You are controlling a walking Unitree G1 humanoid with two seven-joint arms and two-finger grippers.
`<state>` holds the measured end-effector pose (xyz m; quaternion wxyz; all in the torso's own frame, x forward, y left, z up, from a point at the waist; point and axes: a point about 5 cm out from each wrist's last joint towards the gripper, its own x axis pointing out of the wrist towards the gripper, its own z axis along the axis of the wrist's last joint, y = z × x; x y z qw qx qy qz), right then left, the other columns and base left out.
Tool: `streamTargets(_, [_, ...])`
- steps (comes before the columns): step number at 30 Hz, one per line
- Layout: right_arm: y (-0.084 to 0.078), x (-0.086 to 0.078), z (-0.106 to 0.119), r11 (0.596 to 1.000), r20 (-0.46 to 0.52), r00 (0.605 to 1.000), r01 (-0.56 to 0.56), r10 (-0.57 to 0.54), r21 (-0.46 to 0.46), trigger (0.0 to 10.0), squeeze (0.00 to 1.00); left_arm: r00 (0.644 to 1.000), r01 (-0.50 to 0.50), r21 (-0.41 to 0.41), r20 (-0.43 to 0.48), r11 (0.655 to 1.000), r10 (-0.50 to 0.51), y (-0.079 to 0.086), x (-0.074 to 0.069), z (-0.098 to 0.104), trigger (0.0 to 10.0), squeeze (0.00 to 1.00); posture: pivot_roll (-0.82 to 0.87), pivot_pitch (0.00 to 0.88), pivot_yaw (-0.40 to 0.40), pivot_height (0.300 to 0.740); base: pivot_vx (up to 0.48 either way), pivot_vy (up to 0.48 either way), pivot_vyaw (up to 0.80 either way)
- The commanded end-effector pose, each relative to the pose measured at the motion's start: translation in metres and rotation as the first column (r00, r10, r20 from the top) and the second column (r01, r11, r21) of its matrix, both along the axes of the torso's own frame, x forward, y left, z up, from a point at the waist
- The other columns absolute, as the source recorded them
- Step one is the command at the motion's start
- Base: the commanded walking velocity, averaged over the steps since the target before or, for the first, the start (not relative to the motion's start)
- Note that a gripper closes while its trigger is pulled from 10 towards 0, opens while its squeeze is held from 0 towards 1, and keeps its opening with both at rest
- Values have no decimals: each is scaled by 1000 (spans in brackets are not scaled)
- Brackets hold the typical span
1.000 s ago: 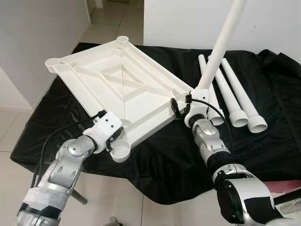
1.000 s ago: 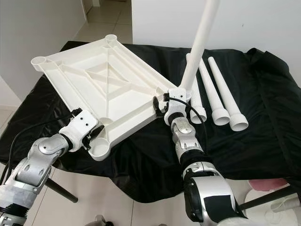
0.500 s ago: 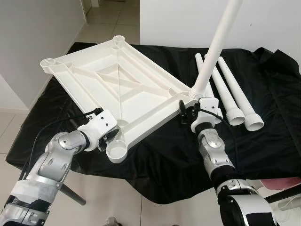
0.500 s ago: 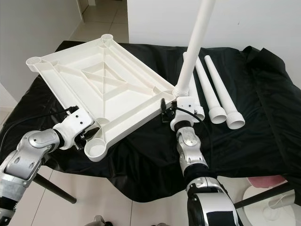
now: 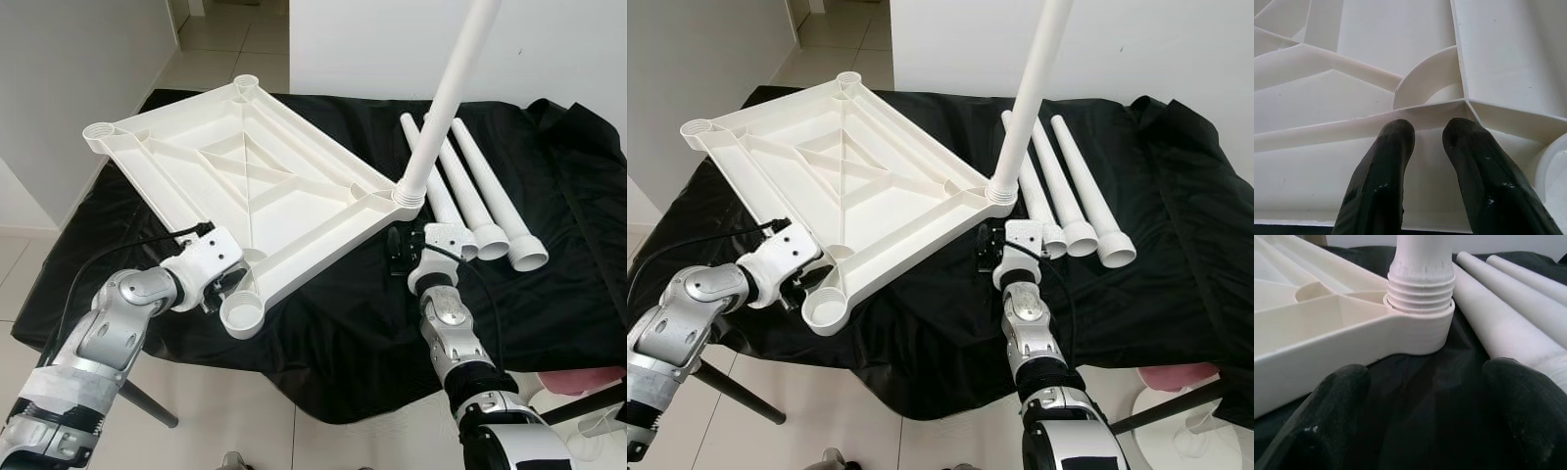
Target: Building children table
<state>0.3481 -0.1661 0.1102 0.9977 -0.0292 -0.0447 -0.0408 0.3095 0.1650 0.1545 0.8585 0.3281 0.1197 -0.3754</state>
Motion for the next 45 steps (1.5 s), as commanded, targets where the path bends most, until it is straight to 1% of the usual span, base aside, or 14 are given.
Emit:
streamTargets(1, [-2,-1,-7,1000,-39,999,9,-9,8,10000,0,999,16,31,-48,999,-15,2,-1,-8,10000,0,31,45,-17,740,0,0,0])
streamTargets(5, [0,3,-6,1000,-52,999,-9,9,2,10000,0,998,29,28,-61,999,-28,0,-4,-9,10000,0,30,43,-14,740,0,0,0])
streamTargets(11, [9,20,10,998,-74,995,-65,63,-23,10000,0,996,55,26,-78,998,-53,-6,-7,-14,10000,0,34,44,-12,740,0,0,0])
streamTargets(20, [21,30,20,990,-85,986,-143,141,-17,10000,0,991,102,28,-94,994,-99,-17,-12,-18,10000,0,45,53,-16,740,0,0,0])
streamTargets(24, [25,33,21,986,-107,981,-166,164,-16,10000,0,984,143,14,-105,990,-141,-29,-17,-19,10000,0,51,57,-16,740,0,0,0])
streamTargets(28, [31,35,19,982,-142,972,-187,189,29,10000,0,972,205,-34,-113,978,-207,-51,-23,-18,10000,0,51,68,-10,740,0,0,0])
streamTargets(33, [35,37,20,979,-148,968,-200,203,36,10000,0,964,234,-71,-114,970,-241,-61,-26,-14,10000,0,48,68,-8,740,0,0,0])
streamTargets(36, [38,38,21,978,-153,966,-206,209,36,10000,0,954,266,-103,-112,958,-277,-73,-28,-12,10000,0,42,71,-4,740,0,0,0])
streamTargets(37, [40,40,23,978,-153,966,-208,211,35,10000,0,947,289,-116,-108,950,-301,-83,-29,-11,10000,0,40,71,-5,740,0,0,0])
streamTargets(39, [40,40,23,978,-153,966,-208,211,35,10000,0,947,289,-116,-108,950,-301,-83,-29,-11,10000,0,40,71,-5,740,0,0,0])
streamTargets(40, [42,40,25,976,-150,964,-214,218,41,10000,0,941,307,-123,-105,944,-320,-90,-30,-10,10000,0,40,72,-5,740,0,0,0])
streamTargets(42, [42,40,25,976,-150,964,-214,218,41,10000,0,941,307,-123,-105,944,-320,-90,-30,-10,10000,0,40,72,-5,740,0,0,0])
streamTargets(43, [45,41,26,973,-142,963,-226,231,44,10000,0,936,326,-129,-94,936,-339,-98,-30,-7,10000,0,42,70,-7,740,0,0,0])
streamTargets(45, [48,41,27,967,-128,959,-246,252,60,10000,0,937,330,-129,-79,935,-341,-101,-28,-3,10000,0,41,71,-8,740,0,0,0])
